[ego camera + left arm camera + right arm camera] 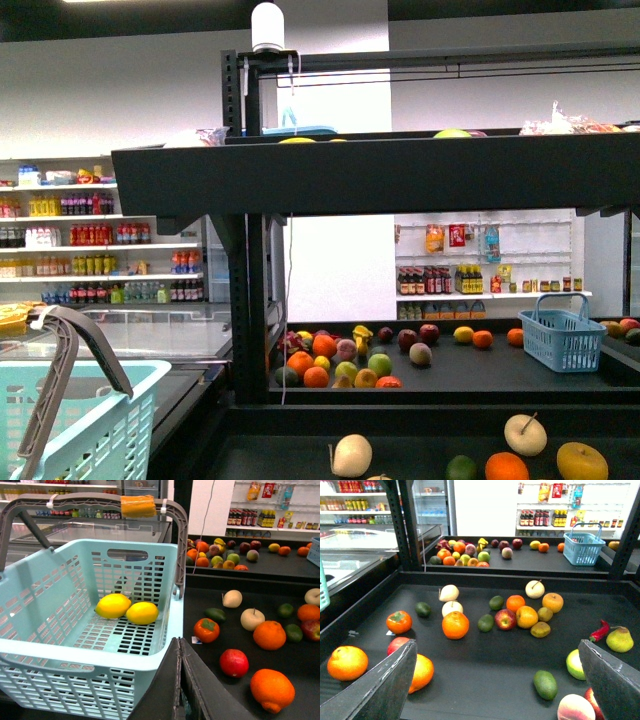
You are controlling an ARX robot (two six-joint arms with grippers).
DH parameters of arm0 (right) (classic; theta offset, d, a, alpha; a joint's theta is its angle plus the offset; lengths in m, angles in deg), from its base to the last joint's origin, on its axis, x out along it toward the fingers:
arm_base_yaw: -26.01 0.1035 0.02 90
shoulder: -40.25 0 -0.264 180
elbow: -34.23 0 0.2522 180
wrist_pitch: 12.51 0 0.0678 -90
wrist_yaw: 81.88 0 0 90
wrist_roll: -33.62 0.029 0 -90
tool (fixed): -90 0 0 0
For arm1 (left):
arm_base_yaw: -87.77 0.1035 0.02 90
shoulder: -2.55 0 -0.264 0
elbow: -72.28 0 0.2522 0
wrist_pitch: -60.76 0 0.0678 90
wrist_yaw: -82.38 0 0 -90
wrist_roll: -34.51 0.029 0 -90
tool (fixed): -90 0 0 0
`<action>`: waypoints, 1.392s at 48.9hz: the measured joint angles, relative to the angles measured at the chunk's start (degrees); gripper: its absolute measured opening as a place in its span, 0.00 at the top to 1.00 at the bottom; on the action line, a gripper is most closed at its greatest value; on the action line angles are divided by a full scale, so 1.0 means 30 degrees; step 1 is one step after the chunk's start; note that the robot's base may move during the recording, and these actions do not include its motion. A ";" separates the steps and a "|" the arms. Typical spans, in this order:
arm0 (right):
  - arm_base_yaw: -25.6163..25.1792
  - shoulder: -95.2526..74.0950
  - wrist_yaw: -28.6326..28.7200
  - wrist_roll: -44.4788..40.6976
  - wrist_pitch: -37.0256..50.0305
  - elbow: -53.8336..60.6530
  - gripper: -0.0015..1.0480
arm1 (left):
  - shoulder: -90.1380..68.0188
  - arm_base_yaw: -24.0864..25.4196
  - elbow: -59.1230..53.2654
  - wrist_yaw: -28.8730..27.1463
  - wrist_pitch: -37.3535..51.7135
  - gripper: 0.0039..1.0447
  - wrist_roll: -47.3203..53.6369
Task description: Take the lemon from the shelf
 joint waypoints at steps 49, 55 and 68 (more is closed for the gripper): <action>0.0000 0.0007 0.0007 0.0000 0.0000 0.0000 0.07 | 0.8196 0.3330 -0.1144 0.3242 -0.6856 0.93 0.0066; 0.0000 0.0007 0.0015 0.0000 0.0000 0.0000 0.07 | 0.8196 0.3330 -0.1144 0.3242 -0.6856 0.64 0.0073; 0.0000 0.0007 0.0007 0.0000 0.0000 0.0000 0.07 | 0.8196 0.3330 -0.1144 0.3242 -0.6856 0.15 0.0073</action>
